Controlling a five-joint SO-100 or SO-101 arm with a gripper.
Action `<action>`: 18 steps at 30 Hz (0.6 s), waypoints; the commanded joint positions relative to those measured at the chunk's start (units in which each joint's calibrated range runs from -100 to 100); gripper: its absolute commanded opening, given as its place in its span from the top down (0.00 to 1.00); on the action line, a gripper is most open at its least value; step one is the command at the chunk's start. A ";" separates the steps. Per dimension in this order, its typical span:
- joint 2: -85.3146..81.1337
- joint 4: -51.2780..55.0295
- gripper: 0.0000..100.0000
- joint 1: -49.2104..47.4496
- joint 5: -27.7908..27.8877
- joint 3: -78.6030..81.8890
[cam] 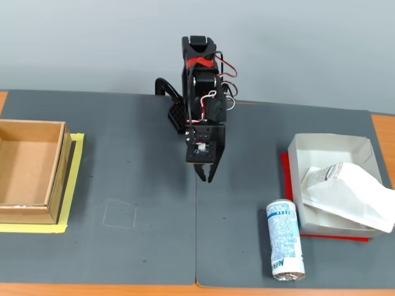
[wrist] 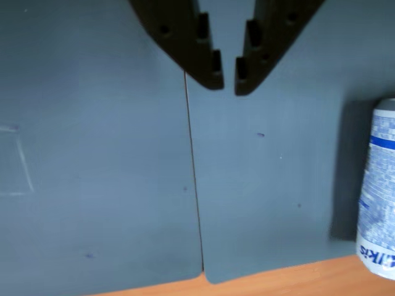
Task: Pick the sandwich and put it in the gray box
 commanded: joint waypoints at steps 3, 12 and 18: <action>-6.98 0.13 0.98 0.62 2.07 6.13; -9.95 0.30 0.98 3.38 2.17 12.91; -11.90 1.78 0.98 2.78 2.01 13.64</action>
